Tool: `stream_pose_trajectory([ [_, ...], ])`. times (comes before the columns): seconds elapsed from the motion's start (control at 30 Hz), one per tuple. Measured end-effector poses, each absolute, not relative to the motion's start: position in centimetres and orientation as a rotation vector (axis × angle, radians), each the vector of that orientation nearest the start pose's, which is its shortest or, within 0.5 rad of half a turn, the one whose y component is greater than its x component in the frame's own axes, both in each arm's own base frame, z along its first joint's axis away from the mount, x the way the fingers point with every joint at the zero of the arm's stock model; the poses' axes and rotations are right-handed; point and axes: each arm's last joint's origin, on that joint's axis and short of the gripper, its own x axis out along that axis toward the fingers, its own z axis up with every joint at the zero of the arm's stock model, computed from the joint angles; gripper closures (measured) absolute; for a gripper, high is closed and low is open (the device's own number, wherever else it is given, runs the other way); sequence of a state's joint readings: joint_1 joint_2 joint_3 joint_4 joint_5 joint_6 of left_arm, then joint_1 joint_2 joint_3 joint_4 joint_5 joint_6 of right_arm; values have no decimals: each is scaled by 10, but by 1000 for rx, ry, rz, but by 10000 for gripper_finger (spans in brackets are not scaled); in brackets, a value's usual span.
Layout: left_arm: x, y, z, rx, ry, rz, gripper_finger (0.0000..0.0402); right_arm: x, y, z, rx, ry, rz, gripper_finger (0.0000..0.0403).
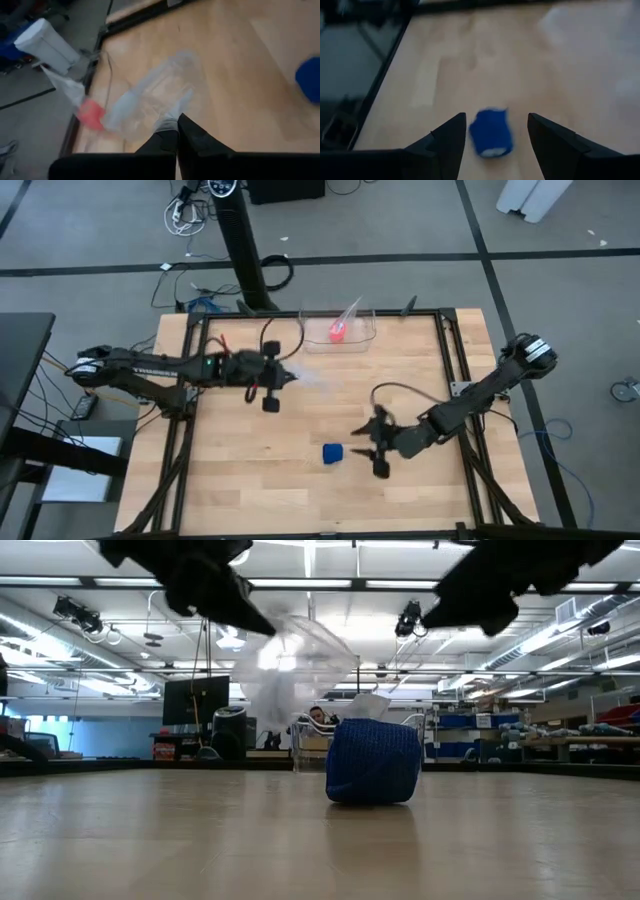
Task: Roll bandage
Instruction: Put the blue bandage into the transparent zip bag
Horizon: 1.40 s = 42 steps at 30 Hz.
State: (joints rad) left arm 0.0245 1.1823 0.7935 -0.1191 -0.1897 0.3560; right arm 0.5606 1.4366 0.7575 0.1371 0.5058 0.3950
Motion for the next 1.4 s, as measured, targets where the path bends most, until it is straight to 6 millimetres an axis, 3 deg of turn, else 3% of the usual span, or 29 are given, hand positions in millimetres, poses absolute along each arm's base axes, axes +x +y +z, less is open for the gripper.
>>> stream_pose_trajectory([
  [0.23,248,-15,246,377,567,126,400,290,156,178,65,592,-16,155],
  [0.43,246,-28,244,374,558,118,400,309,154,172,48,632,-26,110],
  [0.83,245,-36,244,348,559,98,399,315,157,154,6,705,-44,76],
  [1.4,245,-36,244,337,550,105,398,321,162,131,-77,710,-43,87],
])
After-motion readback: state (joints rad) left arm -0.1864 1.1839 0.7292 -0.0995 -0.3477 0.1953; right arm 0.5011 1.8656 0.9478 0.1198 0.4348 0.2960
